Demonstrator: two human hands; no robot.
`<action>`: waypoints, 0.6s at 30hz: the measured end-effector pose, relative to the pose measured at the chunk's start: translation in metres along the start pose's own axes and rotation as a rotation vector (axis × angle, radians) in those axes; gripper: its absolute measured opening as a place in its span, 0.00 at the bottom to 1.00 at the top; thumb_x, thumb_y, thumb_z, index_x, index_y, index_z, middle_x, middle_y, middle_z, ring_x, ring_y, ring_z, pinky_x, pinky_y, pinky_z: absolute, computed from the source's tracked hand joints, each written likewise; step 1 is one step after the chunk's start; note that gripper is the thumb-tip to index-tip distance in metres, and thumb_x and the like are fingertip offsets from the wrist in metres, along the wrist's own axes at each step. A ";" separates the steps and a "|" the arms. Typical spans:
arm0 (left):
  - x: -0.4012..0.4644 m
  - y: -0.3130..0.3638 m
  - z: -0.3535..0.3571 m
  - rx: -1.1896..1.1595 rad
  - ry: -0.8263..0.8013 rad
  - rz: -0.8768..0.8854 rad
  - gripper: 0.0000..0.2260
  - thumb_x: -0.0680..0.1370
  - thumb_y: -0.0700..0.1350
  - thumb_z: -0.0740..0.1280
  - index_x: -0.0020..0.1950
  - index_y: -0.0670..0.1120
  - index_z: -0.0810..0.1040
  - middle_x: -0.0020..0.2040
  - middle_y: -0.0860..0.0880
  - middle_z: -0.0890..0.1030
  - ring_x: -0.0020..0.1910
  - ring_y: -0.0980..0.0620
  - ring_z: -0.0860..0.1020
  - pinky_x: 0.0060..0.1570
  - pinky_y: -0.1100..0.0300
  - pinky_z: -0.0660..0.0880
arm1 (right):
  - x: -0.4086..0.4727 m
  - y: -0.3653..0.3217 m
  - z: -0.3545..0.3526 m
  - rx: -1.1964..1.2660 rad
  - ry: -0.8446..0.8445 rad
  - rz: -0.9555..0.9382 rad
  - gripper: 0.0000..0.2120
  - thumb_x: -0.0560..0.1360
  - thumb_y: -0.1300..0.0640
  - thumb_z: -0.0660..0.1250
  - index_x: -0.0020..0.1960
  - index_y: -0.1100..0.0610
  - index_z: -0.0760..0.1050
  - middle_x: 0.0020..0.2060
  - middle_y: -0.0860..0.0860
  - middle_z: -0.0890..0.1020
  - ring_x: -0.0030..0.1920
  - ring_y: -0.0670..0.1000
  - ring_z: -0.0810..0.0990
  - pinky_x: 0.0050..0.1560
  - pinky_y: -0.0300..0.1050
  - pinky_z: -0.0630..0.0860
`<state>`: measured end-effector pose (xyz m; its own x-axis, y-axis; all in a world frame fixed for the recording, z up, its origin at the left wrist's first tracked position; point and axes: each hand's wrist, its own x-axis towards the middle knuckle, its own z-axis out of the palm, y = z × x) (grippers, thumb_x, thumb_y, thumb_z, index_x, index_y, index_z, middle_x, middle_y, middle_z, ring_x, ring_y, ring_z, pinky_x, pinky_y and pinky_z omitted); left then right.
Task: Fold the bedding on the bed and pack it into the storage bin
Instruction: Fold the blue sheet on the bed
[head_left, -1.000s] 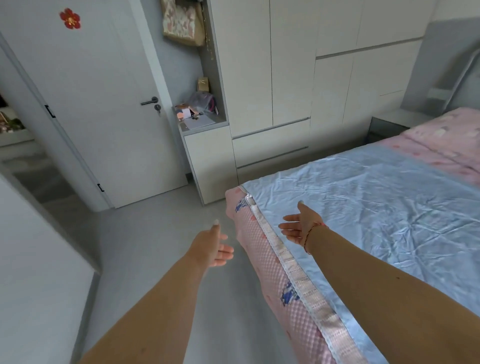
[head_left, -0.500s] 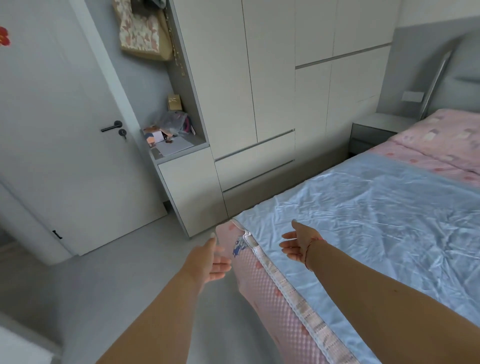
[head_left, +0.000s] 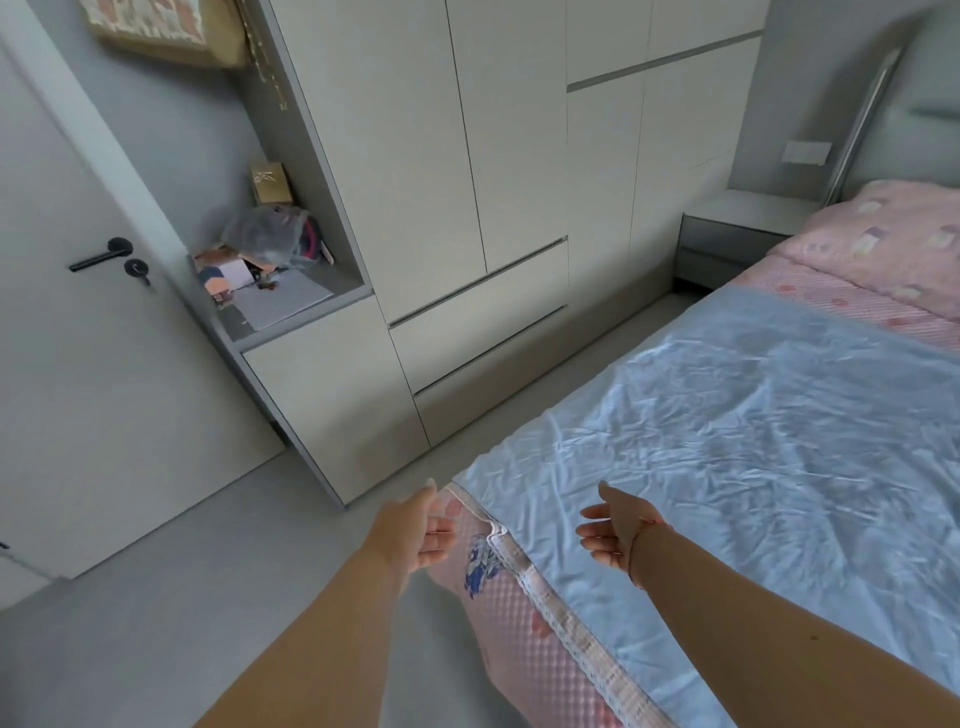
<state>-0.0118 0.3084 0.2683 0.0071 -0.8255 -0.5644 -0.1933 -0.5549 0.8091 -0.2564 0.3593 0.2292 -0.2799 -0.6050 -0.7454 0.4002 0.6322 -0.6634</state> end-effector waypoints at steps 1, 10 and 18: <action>0.019 0.006 0.003 0.007 0.002 -0.011 0.16 0.81 0.54 0.61 0.50 0.41 0.77 0.47 0.39 0.82 0.47 0.41 0.82 0.47 0.51 0.79 | 0.017 -0.011 0.006 -0.002 0.004 0.011 0.20 0.80 0.46 0.58 0.46 0.64 0.75 0.30 0.59 0.78 0.26 0.52 0.71 0.28 0.39 0.66; 0.131 0.020 0.023 -0.045 -0.006 -0.175 0.17 0.82 0.53 0.60 0.52 0.40 0.78 0.49 0.39 0.82 0.48 0.43 0.82 0.45 0.52 0.78 | 0.105 -0.069 0.035 -0.034 0.035 0.066 0.20 0.80 0.46 0.58 0.47 0.63 0.75 0.31 0.58 0.78 0.27 0.52 0.72 0.30 0.40 0.68; 0.226 0.005 0.032 -0.121 0.025 -0.337 0.14 0.82 0.48 0.60 0.55 0.38 0.77 0.50 0.40 0.80 0.47 0.44 0.81 0.45 0.52 0.78 | 0.166 -0.080 0.055 0.014 0.123 0.103 0.20 0.79 0.46 0.60 0.46 0.63 0.76 0.33 0.59 0.80 0.29 0.53 0.75 0.34 0.44 0.73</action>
<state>-0.0422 0.1221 0.1398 0.0751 -0.5951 -0.8001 -0.0579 -0.8036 0.5923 -0.2875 0.1813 0.1621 -0.3412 -0.4733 -0.8122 0.4442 0.6803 -0.5830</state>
